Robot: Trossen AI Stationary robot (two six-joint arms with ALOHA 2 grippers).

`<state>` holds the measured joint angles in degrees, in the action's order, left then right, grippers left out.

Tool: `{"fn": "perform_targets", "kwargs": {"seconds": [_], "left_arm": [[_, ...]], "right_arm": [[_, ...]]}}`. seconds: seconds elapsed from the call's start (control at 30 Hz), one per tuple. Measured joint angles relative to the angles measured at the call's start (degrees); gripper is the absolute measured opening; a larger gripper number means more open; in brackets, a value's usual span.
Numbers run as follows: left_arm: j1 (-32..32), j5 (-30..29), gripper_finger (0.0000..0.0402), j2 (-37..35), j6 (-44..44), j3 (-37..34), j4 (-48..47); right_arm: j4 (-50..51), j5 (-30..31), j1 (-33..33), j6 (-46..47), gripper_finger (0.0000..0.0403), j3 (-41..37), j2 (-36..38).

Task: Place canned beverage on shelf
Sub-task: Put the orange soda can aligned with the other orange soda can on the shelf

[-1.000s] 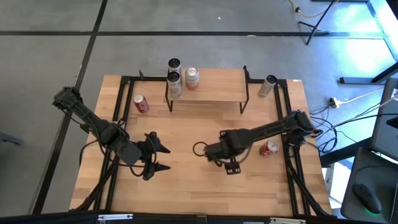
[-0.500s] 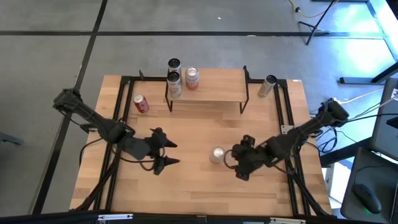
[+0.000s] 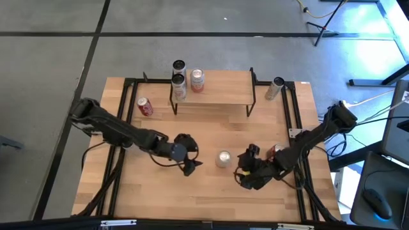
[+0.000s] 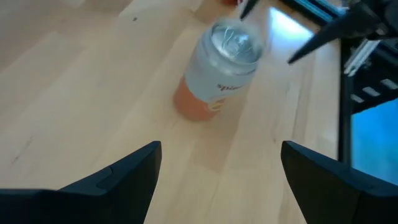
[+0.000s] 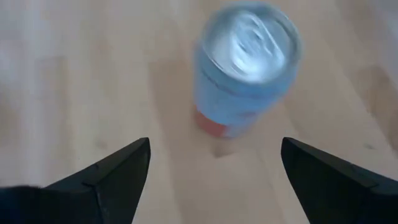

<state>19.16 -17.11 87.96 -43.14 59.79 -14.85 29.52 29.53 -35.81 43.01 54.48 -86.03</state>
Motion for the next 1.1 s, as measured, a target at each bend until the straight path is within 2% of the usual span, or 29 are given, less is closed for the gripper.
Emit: {"fn": "perform_targets", "kwargs": {"seconds": [0.1, 0.27, 0.47, 0.63, 0.8, 0.93, 1.1], "left_arm": [[-0.61, -0.14, 0.0318, 3.68, 0.12, 0.0, 2.56], [-2.31, -1.07, 0.0318, 9.52, 0.2, 0.0, 5.8], [-4.4, -5.01, 0.0318, 14.68, 0.2, -0.02, 9.32], [-6.16, -3.94, 0.0318, 17.37, 2.72, -0.04, 15.71], [-7.32, -2.03, 0.0318, 17.89, 4.81, -0.04, 20.47], [-7.32, -0.97, 0.0318, 17.93, 6.58, -0.04, 21.97], [-7.16, 2.38, 0.0318, 17.93, 9.02, -0.04, 22.73]], "right_arm": [[-4.93, 1.22, 0.17, -0.11, 0.0349, -4.23, -0.1], [-21.43, 3.04, 0.17, -2.94, 0.0349, -12.21, -0.1], [-34.28, 8.79, 0.24, -8.51, 0.0349, -17.52, -0.1], [-40.2, 12.66, 0.62, -11.27, 0.0349, -19.62, -0.84], [-48.19, 11.22, 1.42, -15.0, 0.0349, -19.78, -5.8], [-54.51, 12.84, 2.63, -16.5, 0.0349, -19.58, -10.25], [-56.75, 11.02, 5.43, -16.52, 0.0349, -19.54, -12.56]]}}
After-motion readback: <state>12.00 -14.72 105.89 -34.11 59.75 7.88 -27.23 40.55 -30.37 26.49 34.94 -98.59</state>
